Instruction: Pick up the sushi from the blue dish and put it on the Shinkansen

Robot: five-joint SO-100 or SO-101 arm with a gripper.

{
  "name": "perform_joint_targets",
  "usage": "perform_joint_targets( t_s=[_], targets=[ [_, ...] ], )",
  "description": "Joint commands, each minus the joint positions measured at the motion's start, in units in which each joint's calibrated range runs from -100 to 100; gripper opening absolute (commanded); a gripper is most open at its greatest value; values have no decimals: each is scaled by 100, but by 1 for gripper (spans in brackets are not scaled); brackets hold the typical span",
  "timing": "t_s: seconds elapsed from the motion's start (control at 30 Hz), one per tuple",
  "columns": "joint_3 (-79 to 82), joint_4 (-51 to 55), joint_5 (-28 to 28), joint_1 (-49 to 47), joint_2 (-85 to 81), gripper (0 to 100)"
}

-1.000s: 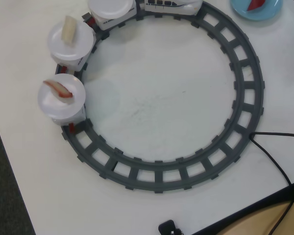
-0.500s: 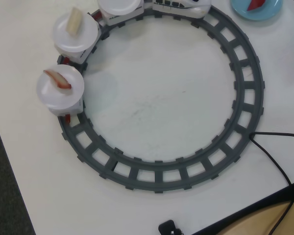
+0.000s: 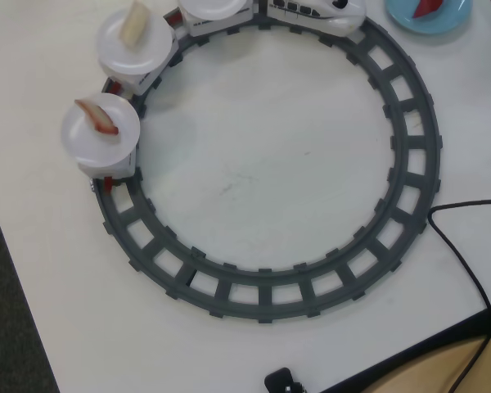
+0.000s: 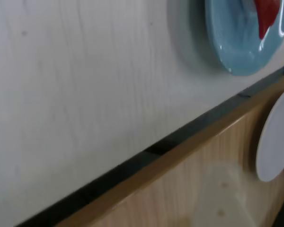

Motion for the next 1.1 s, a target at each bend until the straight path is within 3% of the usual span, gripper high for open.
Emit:
perform_joint_targets(
  t_s=[0.0, 0.3, 0.7, 1.07],
  targets=[
    [-1649, -55, 170, 87, 1655, 32],
    [-4907, 1477, 999, -468, 4319, 32],
    [-8651, 3069, 1235, -767, 7083, 32],
    [-9396, 3129, 1413, -732, 8528, 32]
  ],
)
